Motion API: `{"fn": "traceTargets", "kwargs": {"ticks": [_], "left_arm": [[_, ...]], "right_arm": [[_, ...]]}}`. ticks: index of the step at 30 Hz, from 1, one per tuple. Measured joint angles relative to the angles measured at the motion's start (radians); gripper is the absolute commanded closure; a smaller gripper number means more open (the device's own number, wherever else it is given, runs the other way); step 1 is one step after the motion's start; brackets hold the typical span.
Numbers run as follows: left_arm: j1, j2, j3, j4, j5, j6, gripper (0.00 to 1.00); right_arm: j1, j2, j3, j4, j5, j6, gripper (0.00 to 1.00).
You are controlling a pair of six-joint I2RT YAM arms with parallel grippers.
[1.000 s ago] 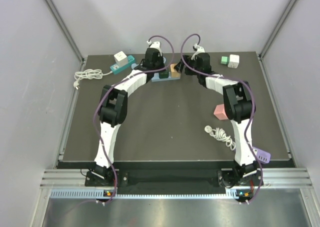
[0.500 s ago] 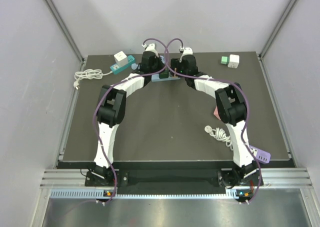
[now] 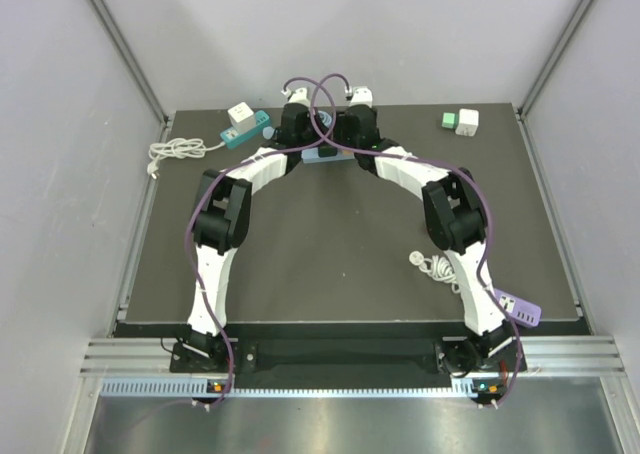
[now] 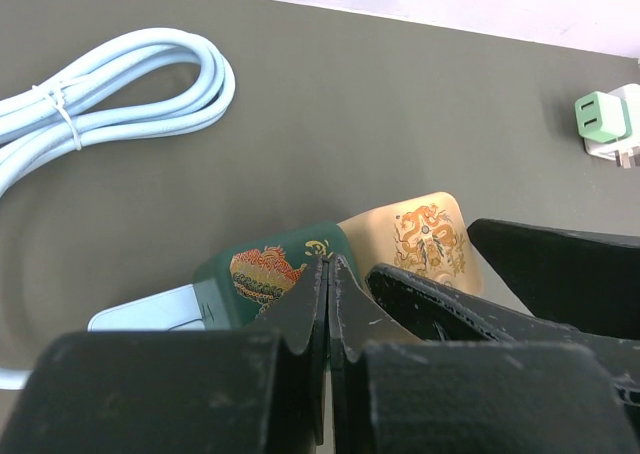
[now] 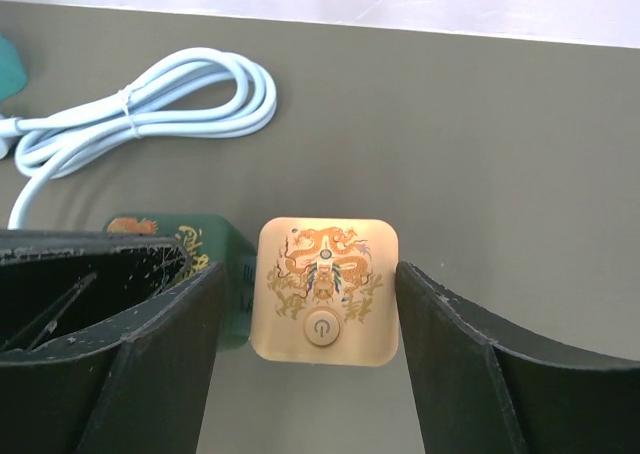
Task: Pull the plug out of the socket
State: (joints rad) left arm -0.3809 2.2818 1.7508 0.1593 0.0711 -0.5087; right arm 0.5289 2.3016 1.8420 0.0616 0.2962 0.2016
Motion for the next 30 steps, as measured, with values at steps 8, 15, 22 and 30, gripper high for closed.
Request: {"fn": "traceTargets", "kwargs": {"ticks": [8, 15, 22, 30], "left_arm": [[0.007, -0.002, -0.016, 0.024, 0.015, -0.019, 1.00], [0.012, -0.002, -0.018, 0.026, 0.032, -0.026, 1.00], [0.013, -0.002, -0.018, 0.024, 0.045, -0.032, 1.00], [0.015, 0.007, 0.005, 0.000, 0.049, -0.048, 1.00]], "right_arm": [[0.013, 0.029, 0.039, -0.027, 0.059, -0.022, 0.33], [0.010, 0.071, 0.080, -0.048, 0.074, -0.026, 0.39], [0.006, 0.081, 0.104, -0.071, 0.071, -0.021, 0.47], [0.003, 0.103, 0.157, -0.116, 0.068, -0.005, 0.69]]}}
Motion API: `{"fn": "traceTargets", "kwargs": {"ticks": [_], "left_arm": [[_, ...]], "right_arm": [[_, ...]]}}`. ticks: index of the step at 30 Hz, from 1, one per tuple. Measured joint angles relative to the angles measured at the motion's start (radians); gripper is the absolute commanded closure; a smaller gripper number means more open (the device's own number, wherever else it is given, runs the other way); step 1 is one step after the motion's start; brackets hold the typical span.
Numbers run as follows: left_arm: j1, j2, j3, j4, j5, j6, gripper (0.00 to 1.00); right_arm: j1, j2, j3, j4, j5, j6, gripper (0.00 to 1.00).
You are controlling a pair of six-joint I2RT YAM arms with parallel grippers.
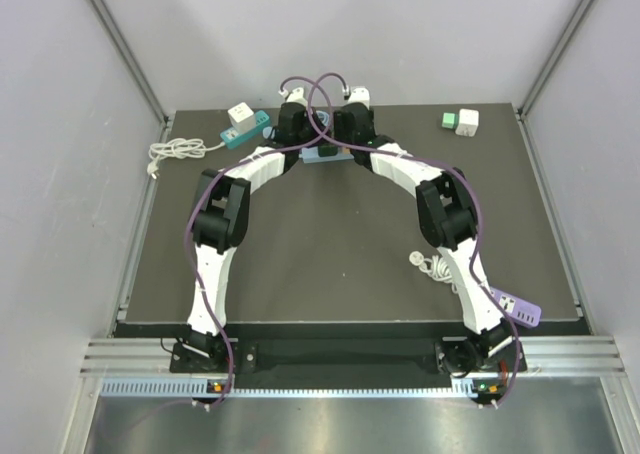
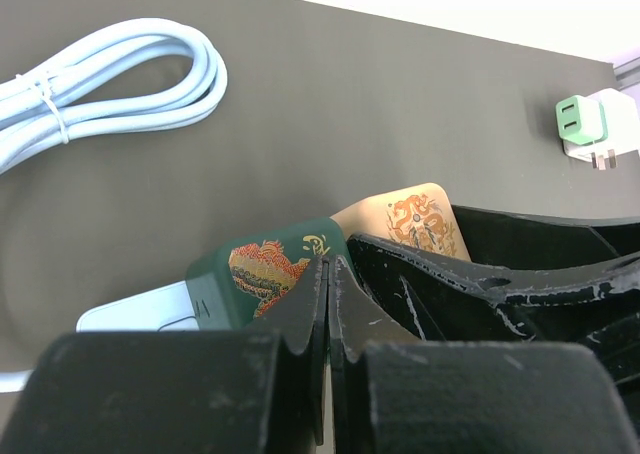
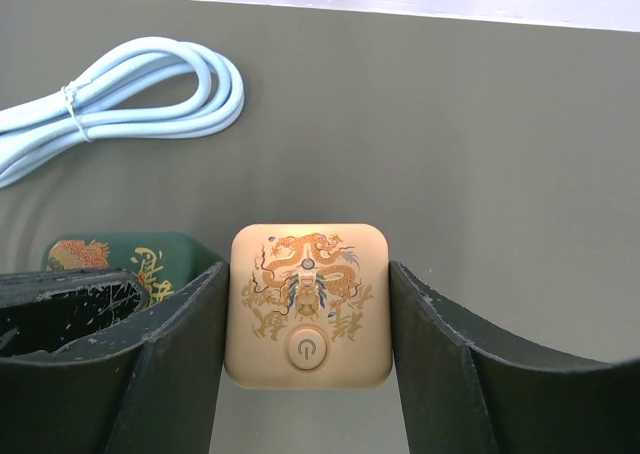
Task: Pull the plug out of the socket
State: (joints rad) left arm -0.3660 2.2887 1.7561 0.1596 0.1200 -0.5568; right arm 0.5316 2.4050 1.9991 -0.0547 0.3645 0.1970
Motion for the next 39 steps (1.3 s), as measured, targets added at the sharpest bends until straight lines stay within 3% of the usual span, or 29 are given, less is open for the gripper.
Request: {"fn": "traceTargets", "kwargs": {"ticks": [2, 3, 4, 9, 16, 21, 26, 33, 39], "left_arm": [[0.000, 0.000, 0.003, -0.007, -0.001, 0.000, 1.00], [0.000, 0.000, 0.003, -0.008, -0.002, 0.000, 1.00], [0.000, 0.000, 0.003, -0.010, -0.003, -0.002, 1.00], [0.000, 0.000, -0.002, -0.007, -0.009, -0.022, 1.00], [0.000, -0.001, -0.010, -0.003, 0.013, -0.060, 1.00], [-0.002, 0.009, 0.016, -0.029, 0.024, -0.067, 1.00], [-0.002, 0.013, 0.023, -0.035, 0.027, -0.070, 1.00], [-0.002, 0.019, 0.030, -0.034, 0.026, -0.070, 1.00], [-0.001, 0.026, 0.037, -0.030, 0.026, -0.070, 1.00]], "right_arm": [[0.000, 0.003, 0.008, -0.006, 0.002, 0.005, 0.81], [-0.001, 0.007, 0.017, -0.014, 0.002, 0.008, 0.98], [-0.002, 0.009, 0.023, -0.019, 0.002, 0.012, 1.00], [-0.001, 0.011, 0.015, -0.002, 0.013, 0.015, 1.00], [0.031, -0.109, -0.333, 0.385, 0.081, -0.021, 1.00], [0.044, -0.117, -0.403, 0.516, 0.121, -0.040, 1.00], [0.043, -0.117, -0.388, 0.484, 0.129, -0.018, 1.00], [0.021, -0.085, -0.239, 0.266, 0.124, 0.056, 1.00], [-0.002, -0.079, -0.191, 0.180, 0.070, 0.113, 1.00]]}}
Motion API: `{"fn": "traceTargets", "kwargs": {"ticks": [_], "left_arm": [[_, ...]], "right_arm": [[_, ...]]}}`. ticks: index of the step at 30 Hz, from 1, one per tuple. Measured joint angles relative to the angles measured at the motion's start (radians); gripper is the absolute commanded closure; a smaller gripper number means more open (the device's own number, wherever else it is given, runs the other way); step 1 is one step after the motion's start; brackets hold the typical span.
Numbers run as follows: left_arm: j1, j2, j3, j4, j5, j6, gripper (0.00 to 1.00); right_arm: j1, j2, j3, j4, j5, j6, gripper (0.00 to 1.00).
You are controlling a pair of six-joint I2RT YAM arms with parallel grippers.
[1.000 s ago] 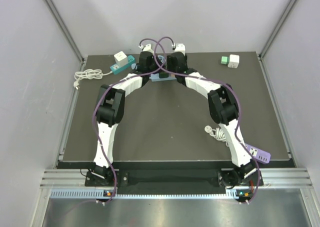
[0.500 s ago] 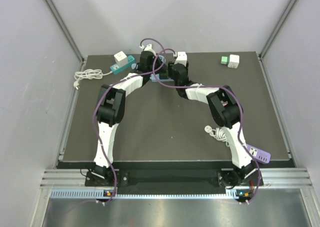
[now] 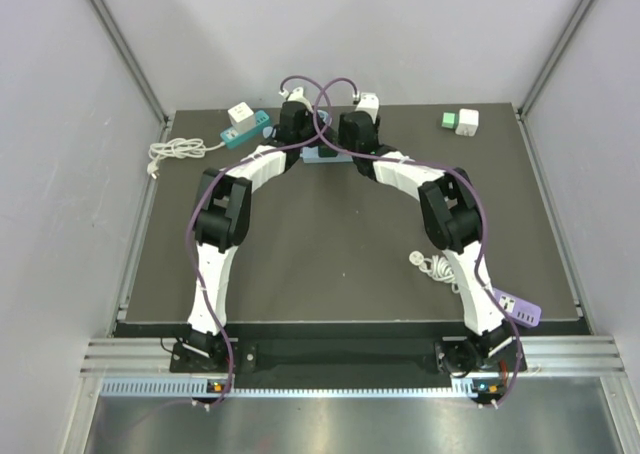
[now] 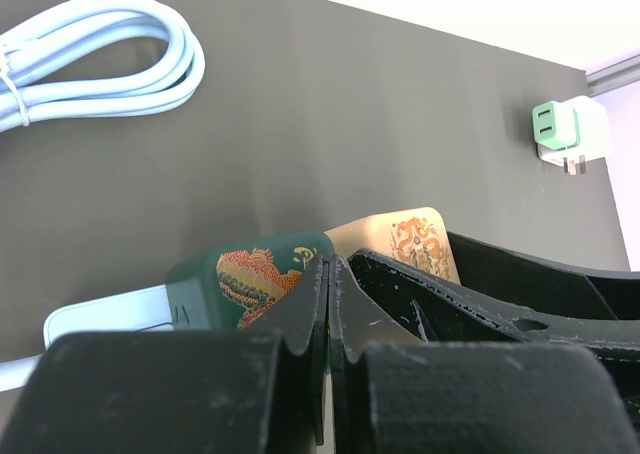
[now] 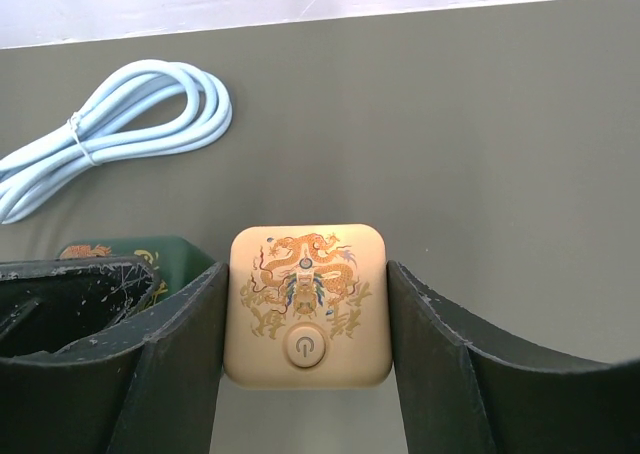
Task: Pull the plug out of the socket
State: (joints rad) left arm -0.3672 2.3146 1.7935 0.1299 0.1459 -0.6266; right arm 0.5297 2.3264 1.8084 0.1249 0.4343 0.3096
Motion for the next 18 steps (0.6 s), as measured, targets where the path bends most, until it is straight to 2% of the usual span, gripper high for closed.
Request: {"fn": "traceTargets", "kwargs": {"ticks": [7, 14, 18], "left_arm": [[0.000, 0.000, 0.000, 0.000, 0.000, 0.000, 1.00], [0.003, 0.000, 0.004, 0.001, -0.008, 0.001, 1.00], [0.005, 0.000, 0.005, 0.000, -0.007, 0.000, 1.00]], "right_arm": [[0.005, 0.001, 0.001, 0.005, -0.009, -0.021, 1.00], [0.051, 0.057, 0.097, 0.003, 0.101, -0.170, 1.00], [0.050, 0.059, 0.105, -0.015, 0.101, -0.151, 1.00]]}}
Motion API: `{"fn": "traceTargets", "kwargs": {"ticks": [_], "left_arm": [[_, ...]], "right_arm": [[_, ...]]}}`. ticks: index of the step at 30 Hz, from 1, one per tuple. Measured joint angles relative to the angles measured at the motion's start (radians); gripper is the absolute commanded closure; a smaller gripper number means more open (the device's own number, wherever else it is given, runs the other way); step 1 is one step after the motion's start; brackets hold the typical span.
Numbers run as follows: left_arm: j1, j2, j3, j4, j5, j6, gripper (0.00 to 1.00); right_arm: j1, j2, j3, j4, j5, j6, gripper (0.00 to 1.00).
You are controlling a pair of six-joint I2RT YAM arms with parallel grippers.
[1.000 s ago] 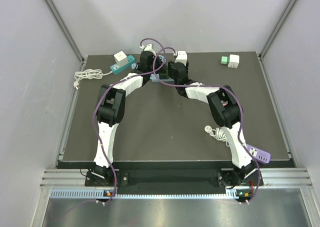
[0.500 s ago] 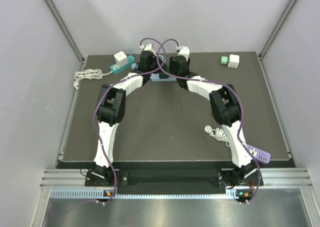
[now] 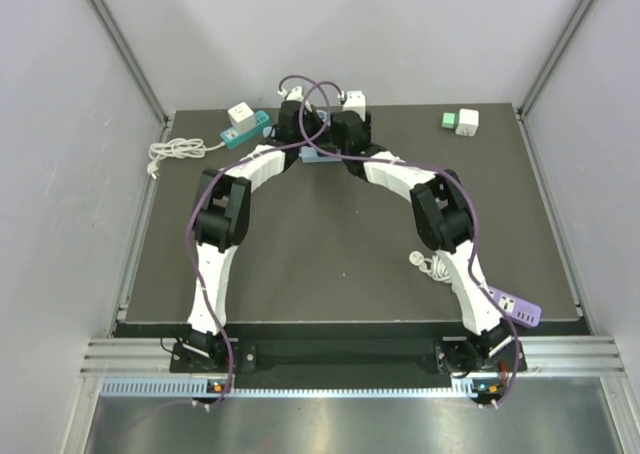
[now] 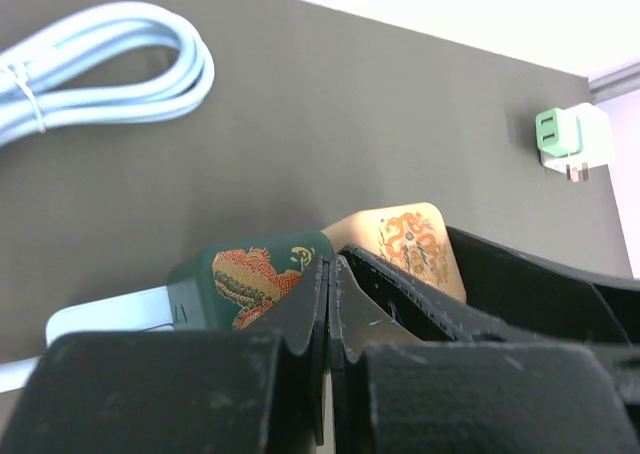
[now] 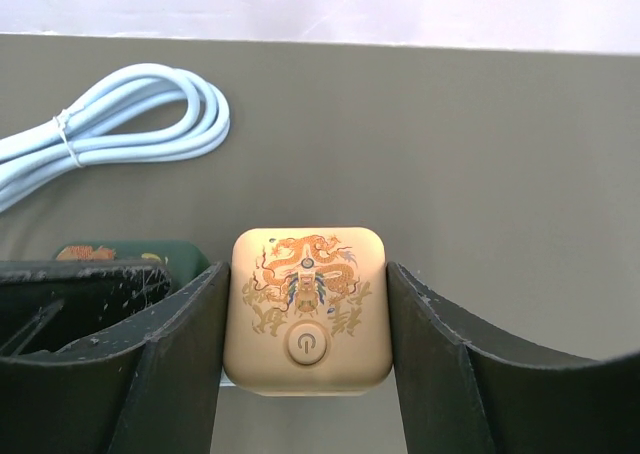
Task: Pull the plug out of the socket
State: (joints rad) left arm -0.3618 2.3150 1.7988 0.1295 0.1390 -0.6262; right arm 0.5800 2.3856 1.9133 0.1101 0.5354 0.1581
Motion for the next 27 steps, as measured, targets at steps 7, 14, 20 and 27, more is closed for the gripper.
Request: {"fn": "traceTargets", "kwargs": {"ticks": [7, 14, 20, 27], "left_arm": [[-0.003, 0.002, -0.002, 0.002, 0.002, 0.000, 1.00], [-0.003, 0.002, -0.002, 0.002, 0.003, 0.000, 1.00], [-0.004, 0.002, -0.002, -0.003, 0.011, 0.000, 1.00], [-0.004, 0.002, -0.002, -0.003, 0.019, 0.000, 1.00]], "right_arm": [[-0.064, -0.020, -0.035, 0.003, -0.139, 0.127, 1.00], [-0.067, -0.023, -0.041, 0.014, -0.161, 0.129, 1.00], [-0.019, -0.019, -0.040, 0.023, -0.073, 0.020, 1.00], [-0.004, -0.019, -0.040, 0.030, -0.024, -0.005, 1.00]]}}
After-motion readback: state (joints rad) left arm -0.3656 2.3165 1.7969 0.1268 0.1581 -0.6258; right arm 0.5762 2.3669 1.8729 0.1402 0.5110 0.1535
